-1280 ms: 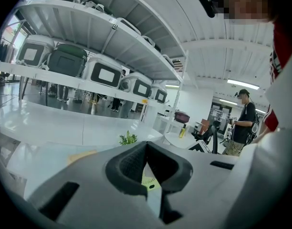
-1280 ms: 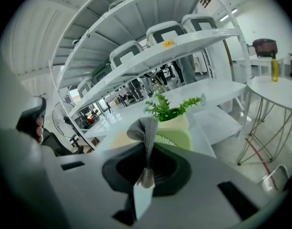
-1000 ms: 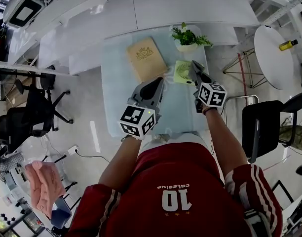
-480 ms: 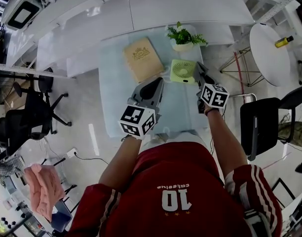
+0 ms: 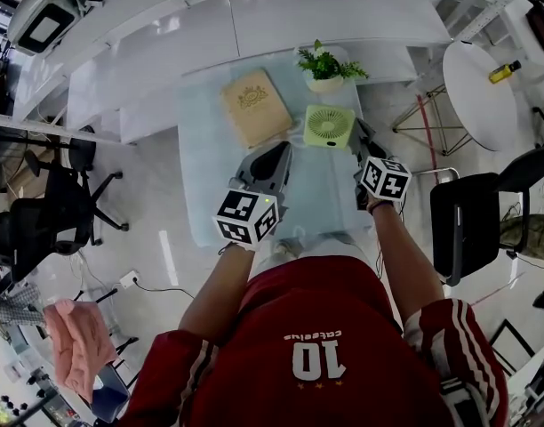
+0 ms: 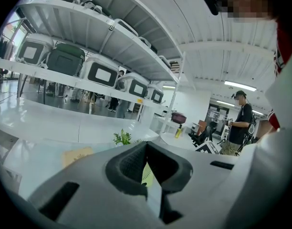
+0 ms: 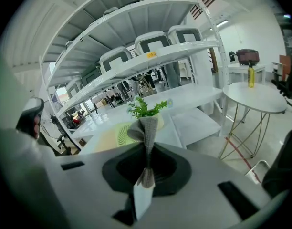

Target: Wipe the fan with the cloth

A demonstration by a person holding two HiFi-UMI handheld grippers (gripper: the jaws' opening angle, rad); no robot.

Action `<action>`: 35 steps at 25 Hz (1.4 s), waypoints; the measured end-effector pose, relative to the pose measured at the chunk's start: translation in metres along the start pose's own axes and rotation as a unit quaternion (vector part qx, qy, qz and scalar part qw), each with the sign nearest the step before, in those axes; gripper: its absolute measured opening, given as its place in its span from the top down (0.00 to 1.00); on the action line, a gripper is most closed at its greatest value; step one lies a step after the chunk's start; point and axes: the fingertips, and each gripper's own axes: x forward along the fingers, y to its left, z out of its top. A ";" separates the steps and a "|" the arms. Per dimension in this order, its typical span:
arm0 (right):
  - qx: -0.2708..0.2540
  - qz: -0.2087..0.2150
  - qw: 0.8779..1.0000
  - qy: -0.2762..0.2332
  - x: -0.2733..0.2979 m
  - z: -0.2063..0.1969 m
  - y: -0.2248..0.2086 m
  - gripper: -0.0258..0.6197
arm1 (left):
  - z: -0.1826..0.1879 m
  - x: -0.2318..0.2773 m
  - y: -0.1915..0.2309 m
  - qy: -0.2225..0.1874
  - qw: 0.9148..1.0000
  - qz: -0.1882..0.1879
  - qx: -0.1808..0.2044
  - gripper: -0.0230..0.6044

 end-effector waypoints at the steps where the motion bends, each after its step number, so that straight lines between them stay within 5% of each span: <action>1: 0.000 0.003 1.000 0.001 -0.001 -0.001 0.003 0.93 | 0.000 -0.001 -0.001 0.000 1.000 0.000 0.000 0.96; 19: -0.015 0.089 0.995 0.039 0.048 -0.028 0.081 0.93 | 0.005 -0.012 0.032 0.003 0.999 0.050 0.004 0.96; 35: -0.009 0.095 0.995 0.040 0.082 -0.033 0.098 0.93 | -0.005 -0.020 0.052 0.010 0.997 0.074 -0.021 0.96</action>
